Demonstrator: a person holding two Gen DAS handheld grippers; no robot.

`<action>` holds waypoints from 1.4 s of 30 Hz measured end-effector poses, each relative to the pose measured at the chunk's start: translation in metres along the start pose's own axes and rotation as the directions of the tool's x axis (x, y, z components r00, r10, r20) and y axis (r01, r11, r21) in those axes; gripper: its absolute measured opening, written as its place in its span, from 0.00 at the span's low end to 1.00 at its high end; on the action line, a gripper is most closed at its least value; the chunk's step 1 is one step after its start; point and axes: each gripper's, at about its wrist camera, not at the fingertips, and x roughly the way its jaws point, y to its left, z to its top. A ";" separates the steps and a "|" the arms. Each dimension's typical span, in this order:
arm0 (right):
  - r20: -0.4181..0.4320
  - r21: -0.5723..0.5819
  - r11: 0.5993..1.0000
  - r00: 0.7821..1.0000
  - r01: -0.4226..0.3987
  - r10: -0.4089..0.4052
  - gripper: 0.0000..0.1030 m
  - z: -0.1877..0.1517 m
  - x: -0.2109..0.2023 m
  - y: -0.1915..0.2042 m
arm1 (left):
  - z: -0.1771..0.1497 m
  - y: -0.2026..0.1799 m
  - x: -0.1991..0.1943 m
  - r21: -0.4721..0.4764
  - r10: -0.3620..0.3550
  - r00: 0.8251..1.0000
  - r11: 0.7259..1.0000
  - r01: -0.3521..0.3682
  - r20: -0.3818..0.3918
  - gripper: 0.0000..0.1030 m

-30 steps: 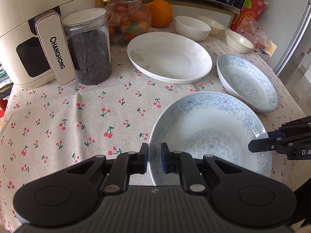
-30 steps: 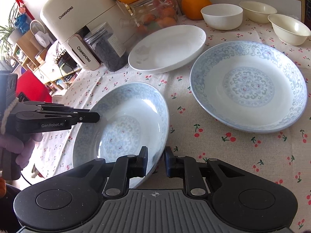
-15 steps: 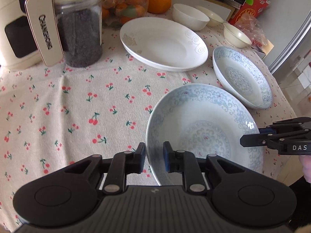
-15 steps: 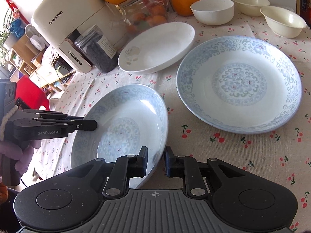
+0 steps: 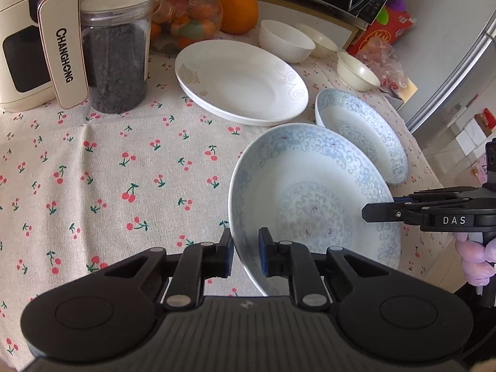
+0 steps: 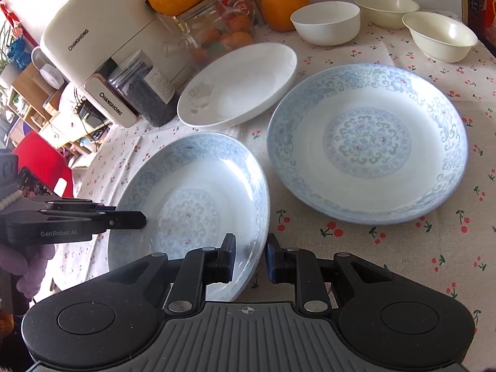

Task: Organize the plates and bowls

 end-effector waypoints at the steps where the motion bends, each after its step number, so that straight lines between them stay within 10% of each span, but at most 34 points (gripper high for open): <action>1: 0.010 0.002 1.000 1.000 0.001 -0.001 0.21 0.002 -0.003 -0.001 | 0.001 -0.001 -0.001 -0.004 -0.004 1.000 1.000 0.004 0.008 0.14; 42: 0.097 0.266 0.959 0.987 0.095 -0.125 0.21 0.062 -0.039 -0.112 | 0.071 -0.095 0.064 -0.049 0.061 0.997 0.997 -0.059 0.050 0.13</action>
